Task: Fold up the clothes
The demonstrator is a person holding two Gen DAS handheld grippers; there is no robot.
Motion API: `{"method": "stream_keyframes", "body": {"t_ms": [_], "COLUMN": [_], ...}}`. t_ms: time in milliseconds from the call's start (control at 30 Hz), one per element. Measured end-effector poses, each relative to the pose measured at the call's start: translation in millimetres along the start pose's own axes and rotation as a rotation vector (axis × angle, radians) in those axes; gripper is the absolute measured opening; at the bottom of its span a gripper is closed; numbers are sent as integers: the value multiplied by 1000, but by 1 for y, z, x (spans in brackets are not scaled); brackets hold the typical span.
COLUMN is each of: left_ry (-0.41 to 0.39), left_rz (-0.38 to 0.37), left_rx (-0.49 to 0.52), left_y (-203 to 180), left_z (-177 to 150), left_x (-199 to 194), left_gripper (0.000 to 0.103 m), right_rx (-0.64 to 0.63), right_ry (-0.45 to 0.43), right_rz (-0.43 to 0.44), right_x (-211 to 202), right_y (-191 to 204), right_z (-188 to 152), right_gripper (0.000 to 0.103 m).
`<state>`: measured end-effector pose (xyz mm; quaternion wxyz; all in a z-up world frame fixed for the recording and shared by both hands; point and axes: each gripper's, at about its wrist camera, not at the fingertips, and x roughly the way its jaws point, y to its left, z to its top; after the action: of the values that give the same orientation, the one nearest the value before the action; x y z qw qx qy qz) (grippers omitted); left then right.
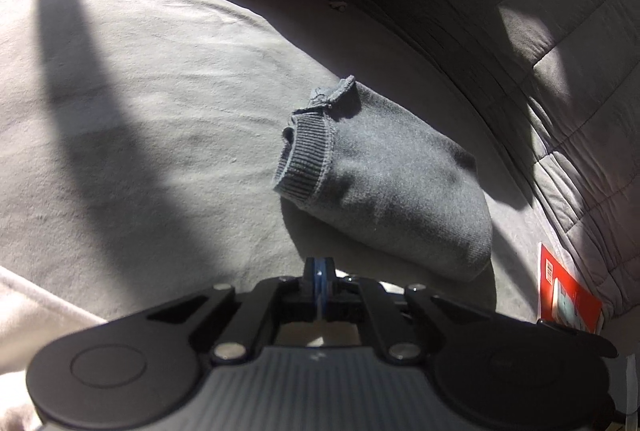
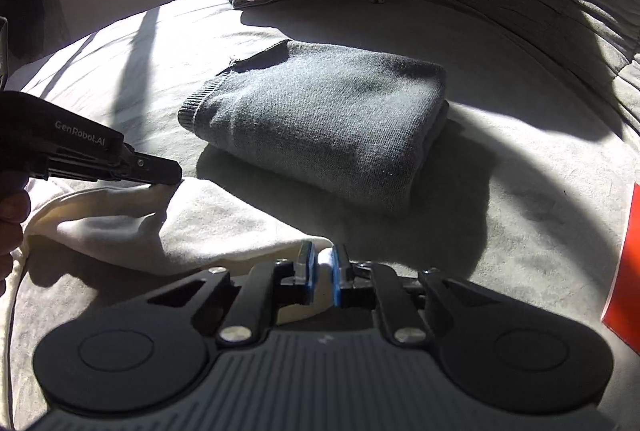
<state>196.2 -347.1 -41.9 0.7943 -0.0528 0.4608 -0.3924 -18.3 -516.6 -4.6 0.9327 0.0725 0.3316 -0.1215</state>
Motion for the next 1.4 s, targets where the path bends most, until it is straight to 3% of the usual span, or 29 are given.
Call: {"method": "stream_keyframes", "body": {"t_ms": [100,233,300,433,500,567,600,767,967,1067,1167,1233,1267,1400], "left_ry": [-73,-116,-112,-80,-62,-25,-8,55,34,5,-24,-26,-22,-17], "left_rz": [-18,-32,-32,-28,-24,4,15,49,60,55,50,50,50,-6], "left_rx": [20,74,93,119,131,136,133,127,189,193,198,195,192,181], "left_y": [-4,-10,-8,0,4,13,17,28,14,8,2,0,-1,-2], "left_z": [0,-11,-25,-61,-79,-101,-110,-145,-147,-140,-132,-128,-126,-120], "left_x": [-30,-68,-81,-99,-108,-109,-108,-107,-121,-125,-129,-126,-123,-117], "left_gripper": [1,1,1,1,1,1,1,1,3,20,30,34,37,52], "right_rx": [-14,-11,-9,-5,-3,-1,1,2,-11,26,48,50,51,73], "right_ry": [-64,-52,-41,-20,-10,1,6,44,176,232,263,276,271,211], "right_rz": [-18,50,88,164,202,240,259,340,351,350,376,395,400,477], "right_x": [-6,-17,-22,-33,-38,-44,-46,-55,-23,-5,8,13,10,-17], "right_y": [3,2,2,1,1,0,0,2,28,33,41,46,46,39], "right_z": [3,4,5,6,7,8,8,8,-6,-14,-20,-22,-22,-13], "right_gripper": [9,11,18,22,44,55,55,55,55,55,54,22,11,11]}}
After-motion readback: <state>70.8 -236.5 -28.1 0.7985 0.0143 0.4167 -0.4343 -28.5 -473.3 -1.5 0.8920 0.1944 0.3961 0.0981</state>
